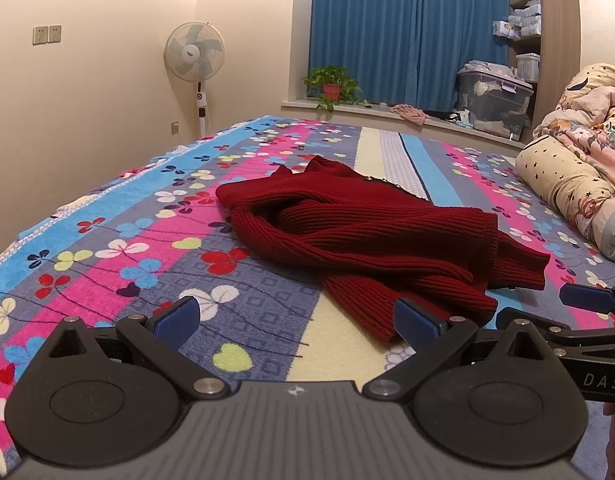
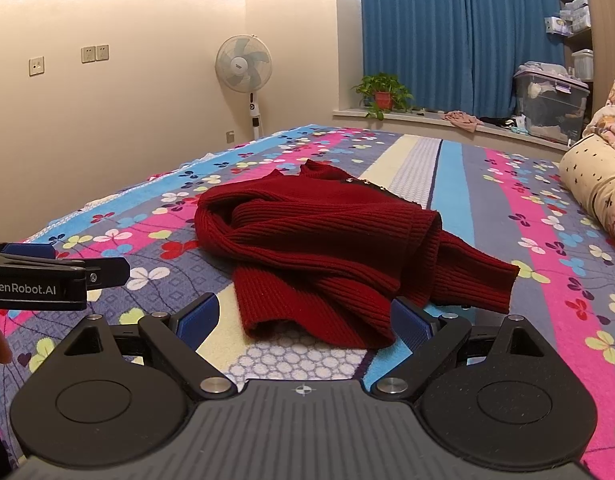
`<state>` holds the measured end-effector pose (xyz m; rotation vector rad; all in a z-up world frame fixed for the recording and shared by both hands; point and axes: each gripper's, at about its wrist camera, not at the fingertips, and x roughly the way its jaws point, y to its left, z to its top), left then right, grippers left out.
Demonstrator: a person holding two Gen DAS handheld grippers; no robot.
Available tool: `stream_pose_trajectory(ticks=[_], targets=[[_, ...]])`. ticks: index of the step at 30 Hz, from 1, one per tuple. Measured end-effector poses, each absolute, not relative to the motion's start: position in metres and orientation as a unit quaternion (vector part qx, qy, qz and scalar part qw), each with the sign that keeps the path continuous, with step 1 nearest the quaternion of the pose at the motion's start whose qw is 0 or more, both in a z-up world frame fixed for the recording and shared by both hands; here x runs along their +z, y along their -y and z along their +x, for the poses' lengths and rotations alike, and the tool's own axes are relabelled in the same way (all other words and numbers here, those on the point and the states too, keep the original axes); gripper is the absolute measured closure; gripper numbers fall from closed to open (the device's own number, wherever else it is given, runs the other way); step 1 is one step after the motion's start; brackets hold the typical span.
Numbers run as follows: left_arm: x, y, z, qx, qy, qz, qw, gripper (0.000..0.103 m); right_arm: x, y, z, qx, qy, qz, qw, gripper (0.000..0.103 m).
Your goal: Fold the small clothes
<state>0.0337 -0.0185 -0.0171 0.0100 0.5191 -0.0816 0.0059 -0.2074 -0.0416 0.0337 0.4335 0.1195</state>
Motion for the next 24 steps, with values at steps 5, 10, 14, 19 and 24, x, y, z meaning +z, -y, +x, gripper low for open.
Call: stream_pose_trajectory(ticks=[5,10,14,19,24], targets=[[-0.017,0.019,0.033,-0.04,-0.256,0.004,0.966,0.0,-0.042,0.207,0.006,0.06,-0.215,0.019,0.975,0.01],[-0.017,0.019,0.034,-0.041,-0.256,0.005,0.966,0.0,-0.042,0.207,0.006,0.06,-0.214,0.018,0.975,0.01],[-0.017,0.02,0.033,-0.041,-0.256,0.008,0.966,0.0,-0.04,0.207,0.005,0.053,-0.209,0.011,0.976,0.012],[-0.014,0.015,0.034,-0.055,-0.243,0.018,0.968,0.007,-0.028,0.22,0.008,0.034,-0.191,0.02,0.981,0.053],[-0.015,0.005,0.056,-0.096,-0.253,0.021,0.963,0.056,-0.012,0.25,0.019,0.009,-0.191,0.068,0.979,0.07]])
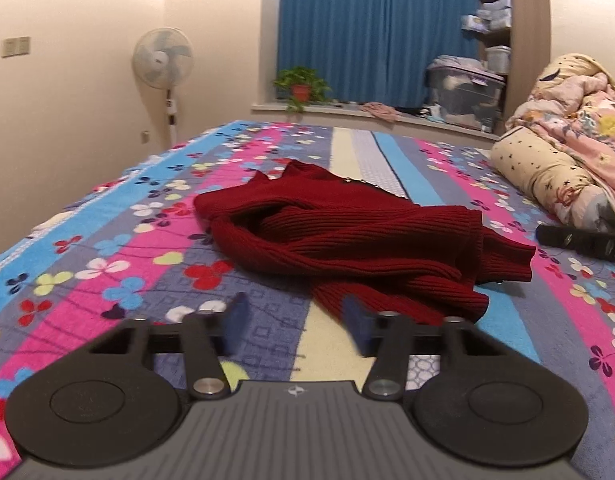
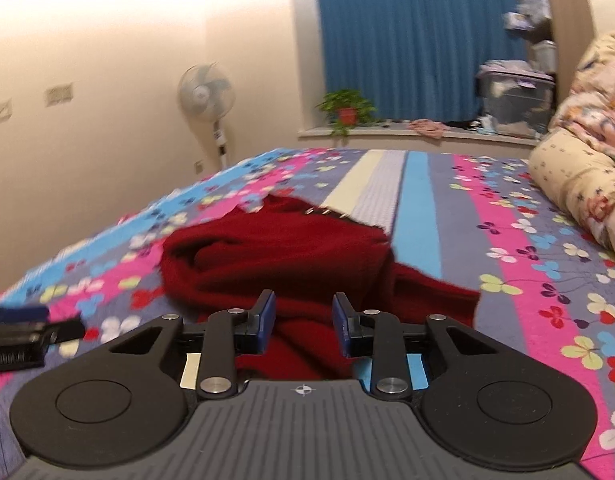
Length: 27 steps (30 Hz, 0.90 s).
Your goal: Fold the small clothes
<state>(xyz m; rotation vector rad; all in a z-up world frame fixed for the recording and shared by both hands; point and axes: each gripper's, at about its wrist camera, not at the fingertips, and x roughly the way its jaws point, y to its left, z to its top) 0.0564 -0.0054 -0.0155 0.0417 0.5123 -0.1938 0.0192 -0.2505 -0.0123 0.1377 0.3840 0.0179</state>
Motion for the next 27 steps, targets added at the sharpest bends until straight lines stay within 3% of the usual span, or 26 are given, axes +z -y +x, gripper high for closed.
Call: stream_pose_trajectory(ticks=[9,10,12,13,14,15,21,24,25,26,27], targets=[[-0.036,0.011,0.145,-0.059,-0.298,-0.067,0.95,0.058,-0.006,0.265,0.034,0.002,-0.213,0.07,0.975,0.069],[-0.04,0.012,0.157,-0.048,-0.306,-0.081,0.947,0.053,-0.007,0.264,0.035,0.004,-0.215,0.065,0.974,0.068],[-0.047,0.015,0.179,-0.025,-0.324,-0.11,0.939,0.034,-0.007,0.262,0.038,0.01,-0.222,0.062,0.973,0.067],[-0.05,0.016,0.19,-0.013,-0.33,-0.129,0.935,0.019,-0.007,0.261,0.039,0.012,-0.223,0.061,0.973,0.066],[-0.053,0.017,0.198,0.0,-0.331,-0.143,0.933,0.012,-0.008,0.262,0.041,0.013,-0.226,0.063,0.972,0.066],[-0.055,0.019,0.206,0.011,-0.33,-0.157,0.931,0.012,-0.007,0.263,0.042,0.014,-0.228,0.065,0.971,0.066],[-0.085,0.028,0.256,0.031,-0.403,-0.264,0.876,0.014,-0.004,0.268,0.044,0.011,-0.226,0.065,0.972,0.061],[-0.093,0.033,0.268,0.03,-0.405,-0.269,0.873,0.031,-0.004,0.274,0.045,0.006,-0.228,0.068,0.971,0.06],[-0.095,0.034,0.272,0.027,-0.406,-0.266,0.874,0.045,-0.004,0.276,0.044,0.005,-0.227,0.068,0.971,0.06],[-0.096,0.034,0.273,0.022,-0.405,-0.266,0.875,0.052,-0.004,0.278,0.044,0.003,-0.227,0.068,0.972,0.06],[-0.098,0.034,0.272,0.023,-0.402,-0.261,0.877,0.054,-0.004,0.279,0.044,0.003,-0.226,0.067,0.972,0.06]])
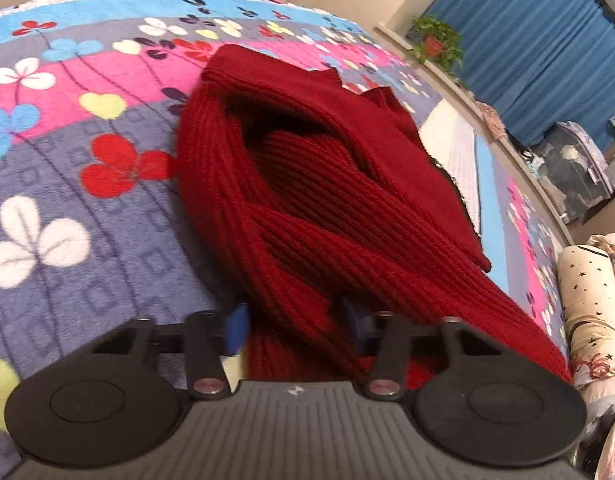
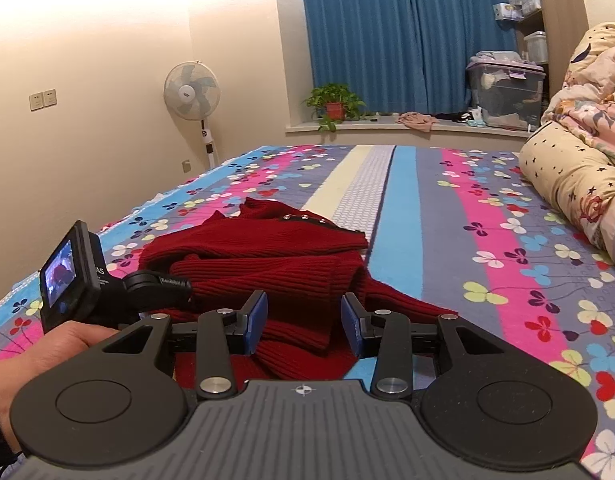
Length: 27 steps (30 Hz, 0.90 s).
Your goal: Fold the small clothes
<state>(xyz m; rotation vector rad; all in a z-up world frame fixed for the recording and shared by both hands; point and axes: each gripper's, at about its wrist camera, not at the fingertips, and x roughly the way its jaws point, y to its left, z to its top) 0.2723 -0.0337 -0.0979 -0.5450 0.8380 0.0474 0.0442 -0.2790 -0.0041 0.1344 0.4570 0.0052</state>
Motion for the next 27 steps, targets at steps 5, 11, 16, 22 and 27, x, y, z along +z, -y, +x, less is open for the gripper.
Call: stream_pose_trajectory(ticks=[5,11,16,22,27], targets=[[-0.085,0.025,0.263,0.001,-0.395,-0.223,0.891,0.089,-0.005,0.286,0.047,0.005,-0.229,0.073,0.971,0.061],[-0.044,-0.02,0.225,-0.044,-0.36,-0.159,0.918,0.092,-0.001,0.291,0.046,0.008,-0.223,0.088,0.971,0.061],[-0.029,-0.107,0.193,-0.036,-0.353,-0.167,0.92,0.094,0.001,0.289,0.04,0.01,-0.216,0.089,0.972,0.065],[-0.037,-0.203,0.171,-0.019,-0.39,-0.19,0.901,0.094,-0.001,0.284,0.039,0.006,-0.219,0.079,0.972,0.066],[-0.037,-0.205,0.172,-0.029,-0.406,-0.191,0.893,0.092,-0.007,0.288,0.046,-0.009,-0.232,0.075,0.97,0.066]])
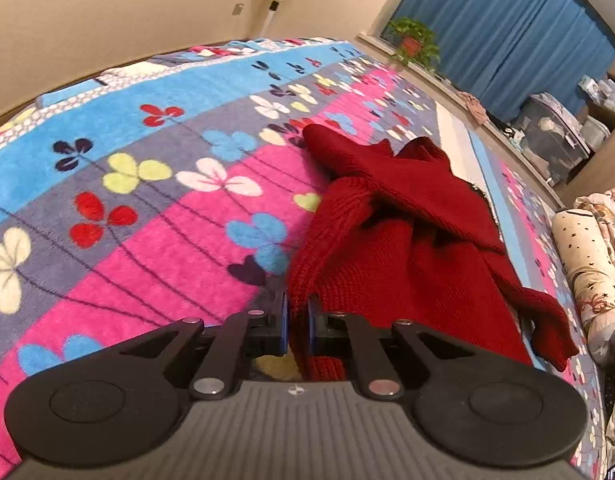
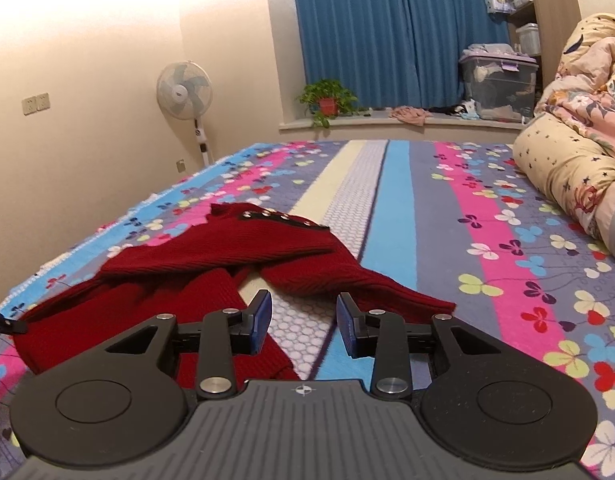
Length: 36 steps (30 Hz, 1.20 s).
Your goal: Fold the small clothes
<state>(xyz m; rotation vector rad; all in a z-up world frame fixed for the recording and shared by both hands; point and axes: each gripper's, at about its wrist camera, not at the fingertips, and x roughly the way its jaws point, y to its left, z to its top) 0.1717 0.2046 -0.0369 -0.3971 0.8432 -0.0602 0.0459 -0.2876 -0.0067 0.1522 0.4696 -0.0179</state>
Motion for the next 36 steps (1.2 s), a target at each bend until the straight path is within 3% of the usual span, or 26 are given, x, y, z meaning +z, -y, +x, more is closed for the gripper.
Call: stream_pose_trajectory(ticks=[3,4,8,12,14,18,24,27,28,29,30,36], targets=[[-0.035,-0.209,0.174,-0.029,-0.421,-0.207,0.883,0.091,-0.011,0.296,0.056,-0.014,-0.242,0.07,0.968,0.066],[-0.035,-0.214,0.173,-0.036,-0.426,-0.213,0.879,0.086,-0.014,0.299,0.061,-0.015,-0.246,0.065,0.967,0.066],[-0.051,-0.228,0.17,-0.041,-0.435,-0.243,0.866,0.048,-0.03,0.311,0.081,-0.016,-0.271,0.094,0.958,0.065],[-0.073,-0.221,0.184,-0.058,-0.486,-0.253,0.835,0.046,-0.058,0.307,0.106,0.015,-0.314,0.12,0.942,0.063],[-0.073,-0.214,0.189,-0.06,-0.48,-0.228,0.845,0.038,-0.074,0.298,0.117,0.04,-0.336,0.12,0.933,0.05],[-0.077,-0.211,0.194,-0.057,-0.484,-0.215,0.846,0.037,-0.101,0.278,0.135,0.056,-0.369,0.099,0.922,0.041],[-0.081,-0.201,0.201,-0.058,-0.478,-0.195,0.855,0.039,-0.127,0.253,0.147,0.076,-0.387,0.064,0.917,0.035],[-0.082,-0.19,0.201,-0.064,-0.472,-0.171,0.862,0.053,-0.124,0.246,0.147,0.086,-0.372,0.055,0.922,0.056],[-0.081,-0.186,0.201,-0.066,-0.47,-0.161,0.865,0.06,-0.123,0.245,0.146,0.09,-0.367,0.053,0.924,0.073],[-0.08,-0.183,0.2,-0.065,-0.466,-0.15,0.869,0.078,-0.121,0.243,0.144,0.095,-0.359,0.046,0.927,0.092],[-0.078,-0.18,0.199,-0.066,-0.464,-0.141,0.872,0.091,-0.117,0.241,0.141,0.102,-0.352,0.041,0.929,0.092],[-0.041,-0.178,0.168,-0.115,-0.396,-0.162,0.897,0.093,-0.051,0.251,0.11,0.113,-0.283,0.057,0.951,0.094]])
